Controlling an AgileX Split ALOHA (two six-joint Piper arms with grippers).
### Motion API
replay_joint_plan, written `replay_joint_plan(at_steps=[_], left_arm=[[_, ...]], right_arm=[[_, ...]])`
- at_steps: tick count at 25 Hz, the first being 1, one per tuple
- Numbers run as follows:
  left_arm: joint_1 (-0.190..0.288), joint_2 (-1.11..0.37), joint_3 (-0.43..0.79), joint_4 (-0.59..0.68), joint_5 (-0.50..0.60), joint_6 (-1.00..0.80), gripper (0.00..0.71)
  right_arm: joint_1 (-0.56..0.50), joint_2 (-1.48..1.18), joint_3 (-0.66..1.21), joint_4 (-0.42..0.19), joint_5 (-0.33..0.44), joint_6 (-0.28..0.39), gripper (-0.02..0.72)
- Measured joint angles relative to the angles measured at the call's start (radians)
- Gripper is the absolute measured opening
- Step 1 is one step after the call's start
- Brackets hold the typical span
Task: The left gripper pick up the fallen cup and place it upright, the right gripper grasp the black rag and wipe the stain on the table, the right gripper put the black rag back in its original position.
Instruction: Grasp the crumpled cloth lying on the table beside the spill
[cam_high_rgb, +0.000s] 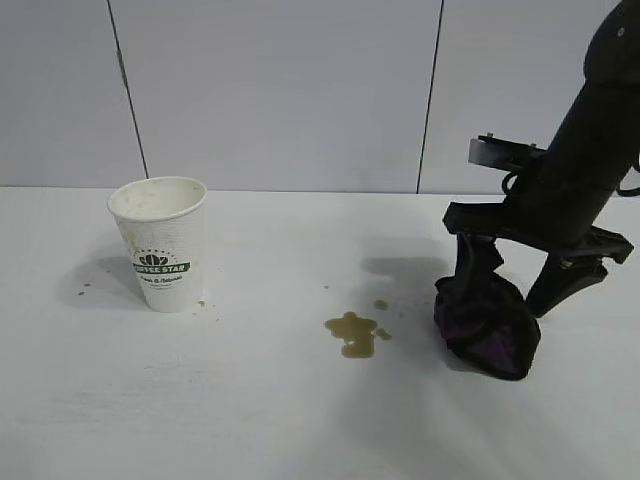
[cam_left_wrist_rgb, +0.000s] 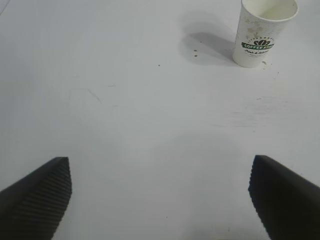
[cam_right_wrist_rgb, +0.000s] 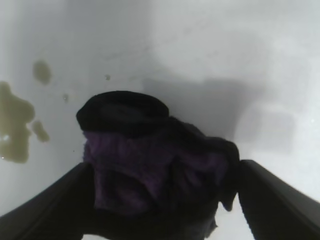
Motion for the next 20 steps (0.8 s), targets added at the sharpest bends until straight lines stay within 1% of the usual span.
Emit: replay_joint_plan(at_steps=[4,9,10,11,12,13,14,15,16,17,18,20], left_arm=[[0.0,0.0,0.0,0.0,0.0,0.0,0.694],[0.0,0.0,0.0,0.0,0.0,0.0,0.694],[0.0,0.0,0.0,0.0,0.0,0.0,0.694],[0.0,0.0,0.0,0.0,0.0,0.0,0.694],[0.0,0.0,0.0,0.0,0.0,0.0,0.694],[0.0,0.0,0.0,0.0,0.0,0.0,0.694],[0.0,0.0,0.0,0.0,0.0,0.0,0.694],[0.0,0.0,0.0,0.0,0.0,0.0,0.694],[0.0,0.0,0.0,0.0,0.0,0.0,0.694],[0.0,0.0,0.0,0.0,0.0,0.0,0.694],[0.0,0.0,0.0,0.0,0.0,0.0,0.694],[0.0,0.0,0.0,0.0,0.0,0.0,0.694]], right_arm=[[0.0,0.023,0.0,0.029,-0.003,0.0,0.548],[0.002,0.024,0.0,0.038,-0.001,0.0,0.548],[0.005,0.024,0.0,0.038,0.002,0.0,0.545],[0.009,0.024,0.0,0.038,0.004,0.003,0.524],[0.015,0.024,0.0,0.038,0.004,0.008,0.48],[0.022,0.024,0.0,0.038,0.004,0.018,0.41],[0.031,0.024,0.0,0.038,0.005,0.026,0.333],[0.039,0.024,0.0,0.037,0.005,0.029,0.227],[0.044,0.024,0.0,0.037,0.005,0.032,0.142],[0.052,0.024,-0.001,0.037,0.005,0.036,0.104],[0.054,0.024,-0.002,0.039,0.008,0.039,0.09],[0.055,0.024,-0.002,0.054,0.019,0.046,0.09]])
